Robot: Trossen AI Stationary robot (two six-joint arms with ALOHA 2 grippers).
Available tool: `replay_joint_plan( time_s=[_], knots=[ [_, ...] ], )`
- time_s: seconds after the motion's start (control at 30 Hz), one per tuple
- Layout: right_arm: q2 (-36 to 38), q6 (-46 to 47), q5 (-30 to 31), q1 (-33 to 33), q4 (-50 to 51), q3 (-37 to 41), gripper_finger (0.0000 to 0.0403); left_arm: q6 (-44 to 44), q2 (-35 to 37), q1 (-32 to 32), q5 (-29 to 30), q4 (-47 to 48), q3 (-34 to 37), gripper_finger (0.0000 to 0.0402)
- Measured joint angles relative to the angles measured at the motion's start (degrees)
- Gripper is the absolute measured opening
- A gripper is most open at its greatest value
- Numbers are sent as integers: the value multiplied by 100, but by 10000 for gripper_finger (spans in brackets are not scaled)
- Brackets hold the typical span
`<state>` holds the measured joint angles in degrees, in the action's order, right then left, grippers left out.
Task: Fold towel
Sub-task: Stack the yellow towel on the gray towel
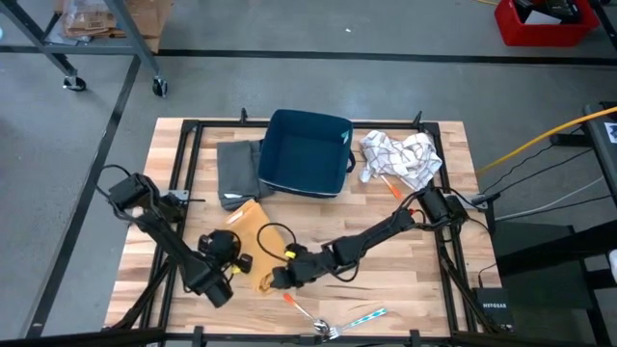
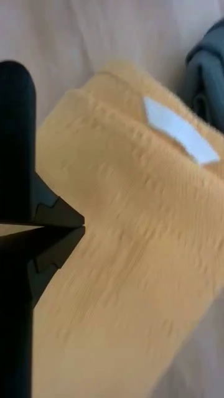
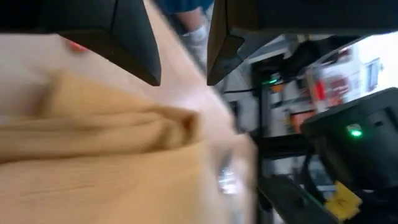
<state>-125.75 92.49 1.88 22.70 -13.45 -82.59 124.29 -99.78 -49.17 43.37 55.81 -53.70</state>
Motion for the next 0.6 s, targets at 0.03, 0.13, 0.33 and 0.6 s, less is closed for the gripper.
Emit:
replay_joint_plan(
  time_s=[0.03,0.13,0.33,0.6],
  knots=[
    [0,-55,-2,0,-163,0,133,-24,95,-58,0,2,-36,1],
    [22,-268,3,-31,-514,-17,133,-168,416,-254,18,79,-155,1],
    [98,-470,83,-318,-329,-360,133,-283,1043,-686,22,93,-297,1],
    [98,-472,309,-880,585,-664,133,281,1210,-1172,-664,93,-305,1]
  ],
)
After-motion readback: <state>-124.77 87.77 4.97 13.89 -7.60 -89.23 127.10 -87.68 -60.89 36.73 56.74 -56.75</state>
